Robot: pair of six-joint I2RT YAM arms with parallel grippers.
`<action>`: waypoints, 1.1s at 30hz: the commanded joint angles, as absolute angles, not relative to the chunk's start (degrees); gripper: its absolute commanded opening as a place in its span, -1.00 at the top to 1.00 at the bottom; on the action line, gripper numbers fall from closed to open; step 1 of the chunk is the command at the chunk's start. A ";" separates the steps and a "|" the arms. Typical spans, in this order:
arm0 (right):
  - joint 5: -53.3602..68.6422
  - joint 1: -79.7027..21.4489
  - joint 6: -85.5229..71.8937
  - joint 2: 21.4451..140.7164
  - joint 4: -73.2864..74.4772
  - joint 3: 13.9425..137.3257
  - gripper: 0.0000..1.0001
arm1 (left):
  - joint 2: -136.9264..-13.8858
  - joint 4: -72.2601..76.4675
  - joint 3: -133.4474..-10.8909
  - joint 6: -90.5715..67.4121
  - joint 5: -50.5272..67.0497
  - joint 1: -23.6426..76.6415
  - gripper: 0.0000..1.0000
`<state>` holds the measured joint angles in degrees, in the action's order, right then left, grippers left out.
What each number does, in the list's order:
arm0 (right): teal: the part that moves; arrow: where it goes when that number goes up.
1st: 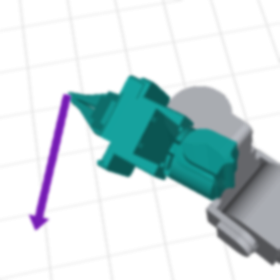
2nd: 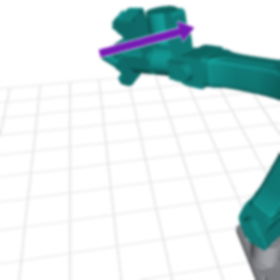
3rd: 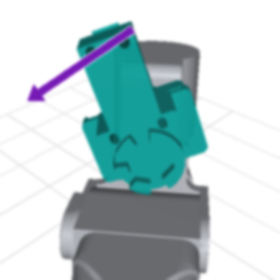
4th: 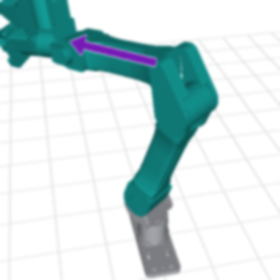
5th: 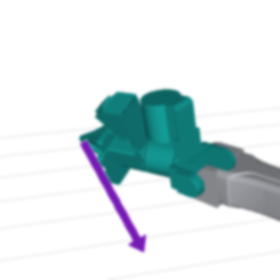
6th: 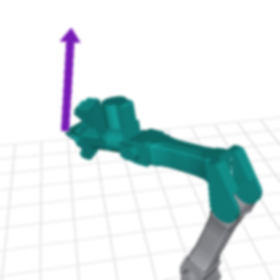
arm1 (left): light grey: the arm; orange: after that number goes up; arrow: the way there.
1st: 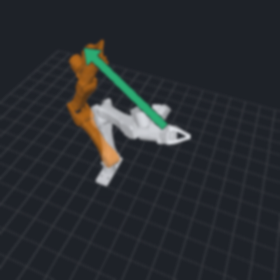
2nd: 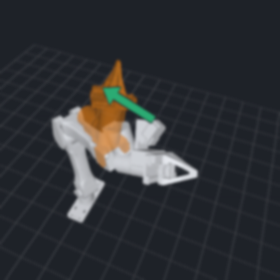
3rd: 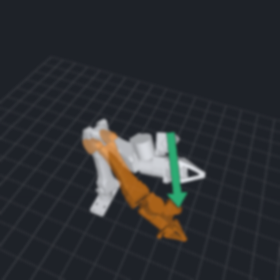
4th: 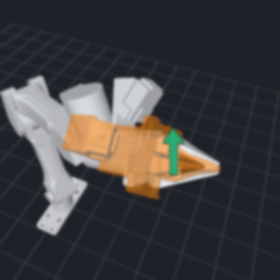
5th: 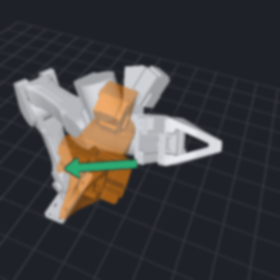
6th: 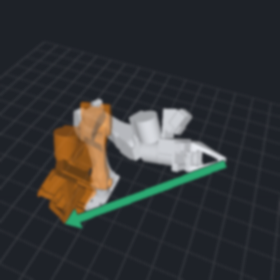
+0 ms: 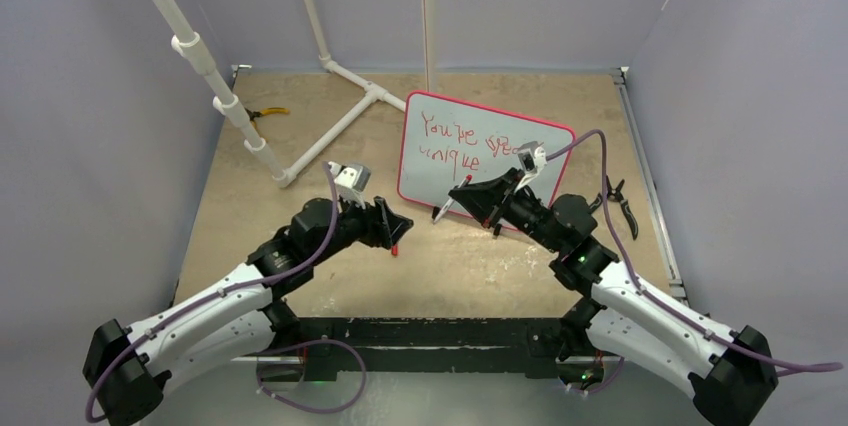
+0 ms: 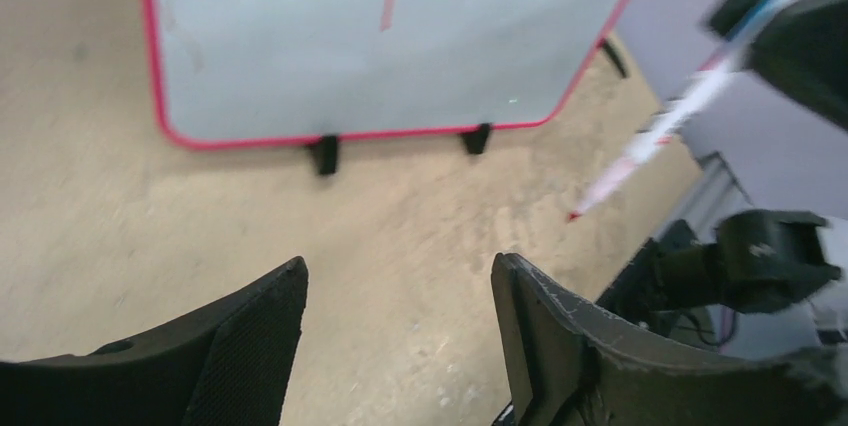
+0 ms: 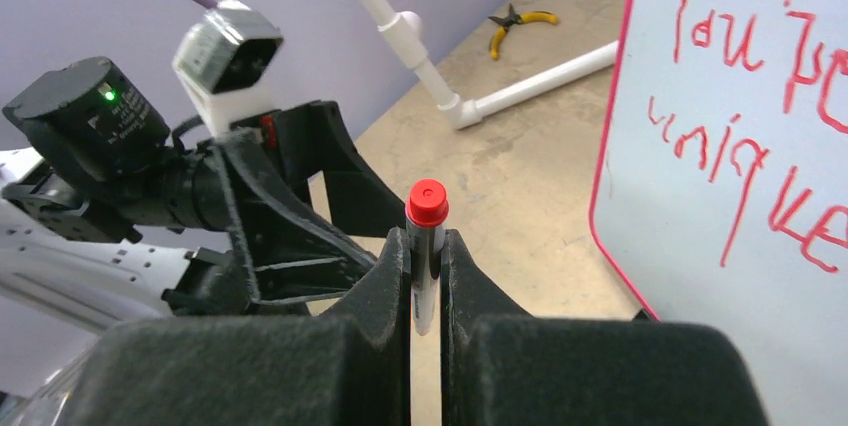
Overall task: Write a sentence on the whiteboard
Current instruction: Pick up the pen cap from the center of the board.
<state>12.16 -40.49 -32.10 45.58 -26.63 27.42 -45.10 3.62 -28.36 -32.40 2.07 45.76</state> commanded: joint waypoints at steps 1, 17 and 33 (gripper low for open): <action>7.95 -40.43 -29.71 44.65 -23.56 29.94 1.00 | -47.71 -10.12 -28.21 -38.86 -9.55 45.51 -0.30; 6.39 -40.41 -29.22 42.00 -23.38 27.76 1.00 | -69.61 -11.00 -33.40 -42.52 -18.57 52.65 -0.11; 5.77 -40.43 -29.18 40.88 -23.26 26.31 1.00 | -79.56 -9.83 -36.31 -40.02 -21.29 53.09 0.30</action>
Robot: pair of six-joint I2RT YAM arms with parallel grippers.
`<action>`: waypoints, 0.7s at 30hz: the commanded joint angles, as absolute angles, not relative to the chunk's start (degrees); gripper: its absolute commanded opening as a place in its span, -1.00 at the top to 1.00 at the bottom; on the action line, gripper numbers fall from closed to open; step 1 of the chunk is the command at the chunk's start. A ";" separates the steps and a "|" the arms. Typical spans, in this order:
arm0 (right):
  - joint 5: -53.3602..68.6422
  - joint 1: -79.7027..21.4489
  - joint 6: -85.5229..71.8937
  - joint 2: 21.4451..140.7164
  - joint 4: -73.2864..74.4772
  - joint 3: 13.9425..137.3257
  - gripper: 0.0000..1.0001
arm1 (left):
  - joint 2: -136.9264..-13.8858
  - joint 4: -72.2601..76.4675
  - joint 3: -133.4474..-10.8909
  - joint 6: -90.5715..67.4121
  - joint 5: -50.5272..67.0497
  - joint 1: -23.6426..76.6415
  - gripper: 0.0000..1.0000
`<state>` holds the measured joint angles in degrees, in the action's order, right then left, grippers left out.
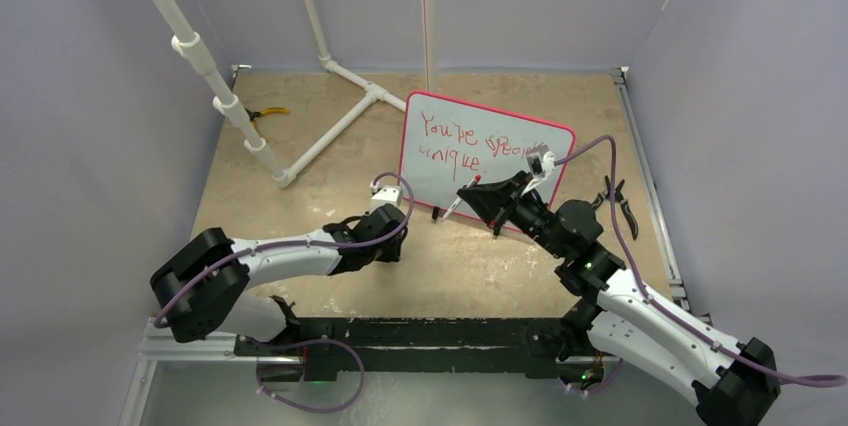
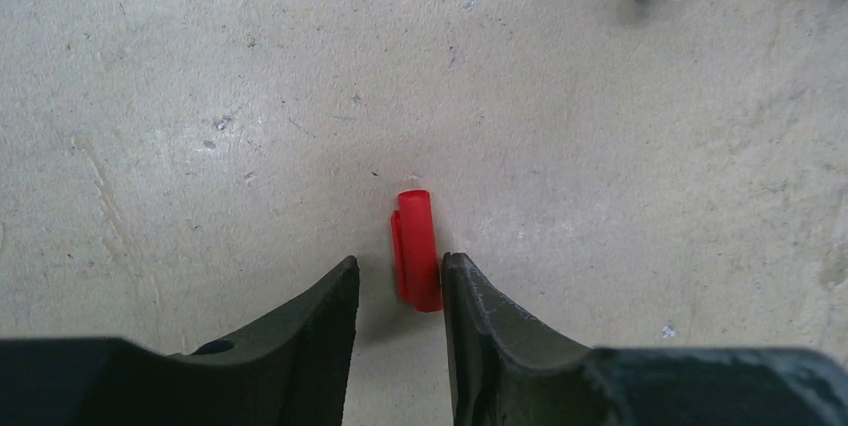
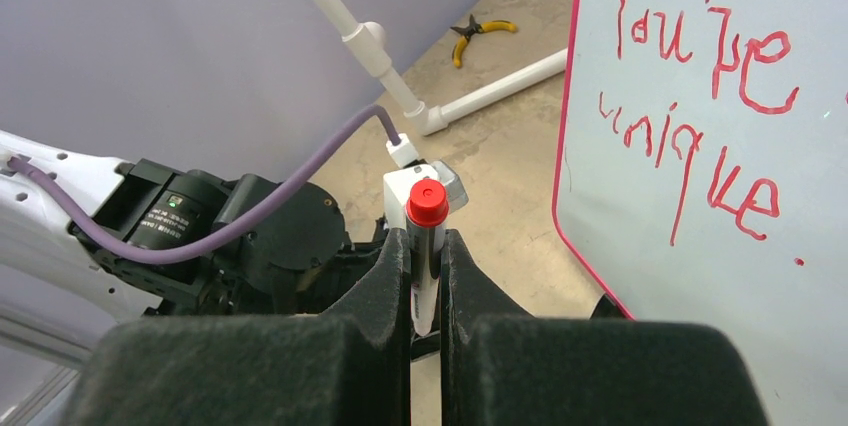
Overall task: Write a sentence on the whiteboard
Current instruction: Pick up the pen cap from the center of the board.
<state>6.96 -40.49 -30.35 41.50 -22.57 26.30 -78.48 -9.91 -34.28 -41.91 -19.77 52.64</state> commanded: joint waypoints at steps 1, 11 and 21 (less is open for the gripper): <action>5.60 -40.43 -29.18 40.88 -23.13 26.35 1.00 | -80.00 -10.82 -36.61 -39.82 -21.66 53.09 0.35; 4.34 -40.43 -32.51 40.47 -20.64 25.49 1.00 | -81.40 -11.35 -35.66 -38.26 -20.66 53.09 1.00; 3.70 -39.29 -34.48 44.89 -13.48 29.42 1.00 | -67.92 -10.34 -34.26 -35.04 -20.59 52.87 1.00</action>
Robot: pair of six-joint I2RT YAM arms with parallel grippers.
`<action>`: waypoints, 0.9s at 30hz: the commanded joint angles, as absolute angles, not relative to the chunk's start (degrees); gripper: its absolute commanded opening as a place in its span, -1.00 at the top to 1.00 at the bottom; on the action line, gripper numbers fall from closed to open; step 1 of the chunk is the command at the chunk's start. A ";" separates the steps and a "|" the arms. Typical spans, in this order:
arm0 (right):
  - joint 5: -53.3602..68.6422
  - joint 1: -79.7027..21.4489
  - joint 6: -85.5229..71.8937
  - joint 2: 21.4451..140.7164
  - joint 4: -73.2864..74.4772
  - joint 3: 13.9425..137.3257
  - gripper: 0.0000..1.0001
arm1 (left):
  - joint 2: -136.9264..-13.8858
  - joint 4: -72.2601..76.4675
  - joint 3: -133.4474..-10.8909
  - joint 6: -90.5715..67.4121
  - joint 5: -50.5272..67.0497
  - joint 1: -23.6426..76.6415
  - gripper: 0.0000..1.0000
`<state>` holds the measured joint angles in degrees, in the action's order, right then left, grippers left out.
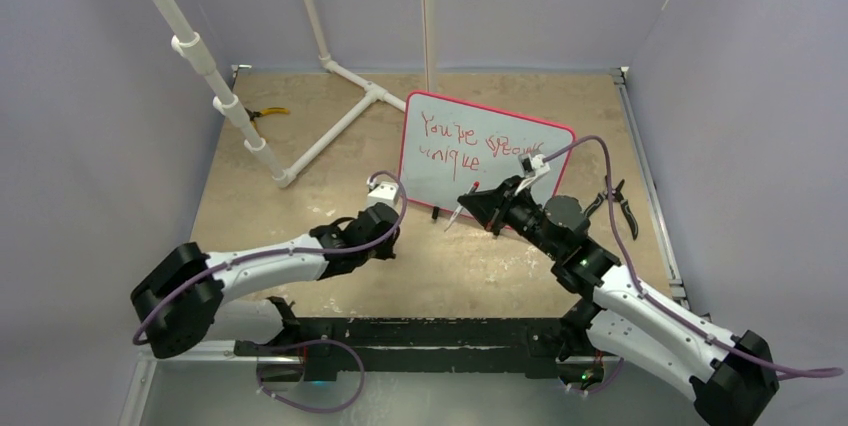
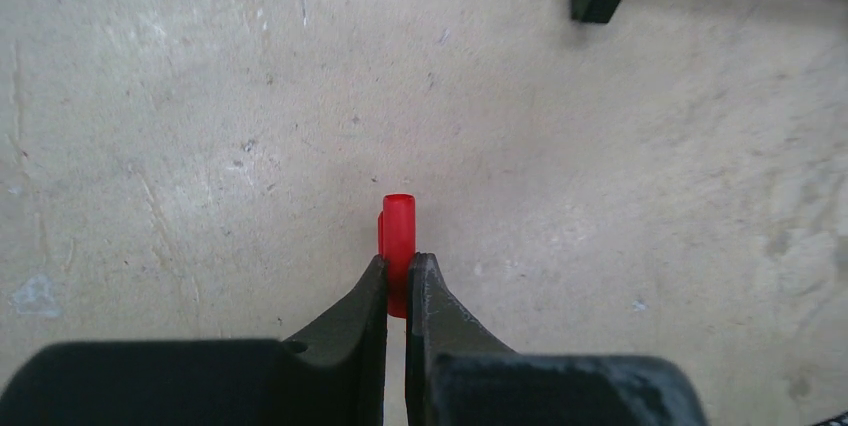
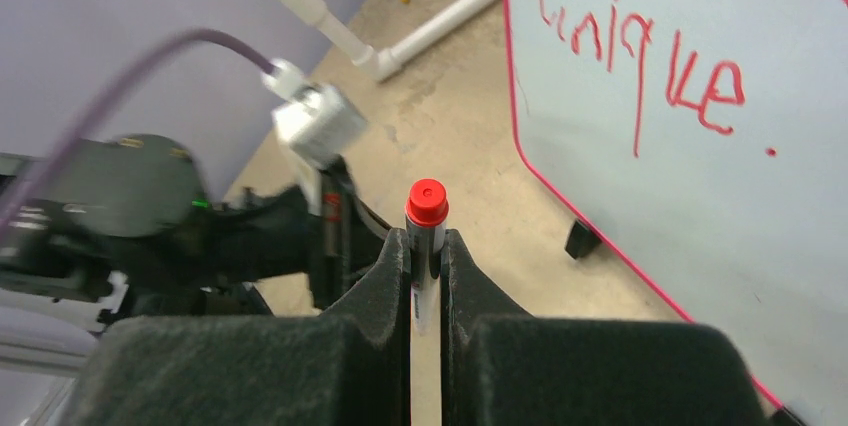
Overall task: Write a sentence on the whiteboard
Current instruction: Pick up the pen cap from the center of the board.
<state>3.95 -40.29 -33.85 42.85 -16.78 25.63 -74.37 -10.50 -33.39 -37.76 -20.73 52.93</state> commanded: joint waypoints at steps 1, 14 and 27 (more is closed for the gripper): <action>4.98 -38.72 -34.27 45.25 -13.48 29.86 1.00 | -66.32 -11.43 -34.58 -34.79 -20.63 52.72 1.00; 27.43 -24.79 -30.85 46.23 -12.15 38.27 1.00 | -54.93 -22.34 -49.07 -21.39 -7.17 46.59 1.00; 38.21 -21.35 -35.42 44.29 -16.96 42.43 1.00 | -55.29 -8.09 -47.18 -4.28 27.86 44.47 1.00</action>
